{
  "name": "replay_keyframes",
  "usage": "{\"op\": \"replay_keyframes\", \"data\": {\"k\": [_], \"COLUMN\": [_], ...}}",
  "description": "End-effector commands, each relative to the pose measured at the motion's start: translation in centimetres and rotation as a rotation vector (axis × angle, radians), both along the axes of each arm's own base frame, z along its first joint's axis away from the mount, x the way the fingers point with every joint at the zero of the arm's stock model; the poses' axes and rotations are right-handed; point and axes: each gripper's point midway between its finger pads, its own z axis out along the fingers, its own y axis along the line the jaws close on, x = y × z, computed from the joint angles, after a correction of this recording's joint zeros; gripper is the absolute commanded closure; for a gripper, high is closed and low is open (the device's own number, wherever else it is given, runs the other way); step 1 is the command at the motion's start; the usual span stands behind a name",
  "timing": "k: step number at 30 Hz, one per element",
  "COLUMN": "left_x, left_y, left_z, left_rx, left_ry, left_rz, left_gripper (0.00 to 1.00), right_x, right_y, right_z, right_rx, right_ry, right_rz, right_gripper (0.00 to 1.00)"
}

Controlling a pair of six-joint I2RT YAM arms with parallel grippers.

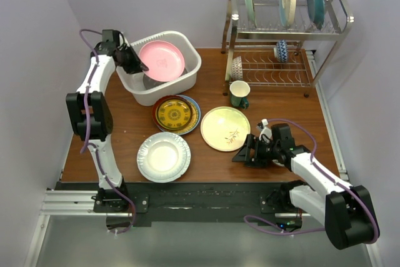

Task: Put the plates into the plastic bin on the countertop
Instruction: Place the plate in the plastic bin.

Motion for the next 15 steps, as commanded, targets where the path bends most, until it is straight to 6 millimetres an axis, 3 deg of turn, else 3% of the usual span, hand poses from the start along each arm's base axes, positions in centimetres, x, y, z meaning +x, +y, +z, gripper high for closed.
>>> {"op": "replay_keyframes", "data": {"k": [1, 10, 15], "left_x": [1.6, 1.3, 1.0], "left_y": [0.4, 0.1, -0.5], "left_z": [1.6, -0.8, -1.7], "left_rx": [-0.013, -0.029, -0.038], "left_ry": [-0.061, 0.006, 0.024], "left_rz": [0.022, 0.006, -0.030], "left_gripper": [1.00, 1.00, 0.83], "right_x": [-0.1, -0.2, -0.1], "right_y": [-0.1, 0.0, -0.1], "right_z": [-0.2, -0.3, -0.3], "right_rx": [-0.005, -0.003, -0.003], "right_ry": [-0.012, -0.008, -0.009], "right_rz": [0.007, 0.008, 0.006], "right_gripper": [0.21, 0.21, 0.21]}}
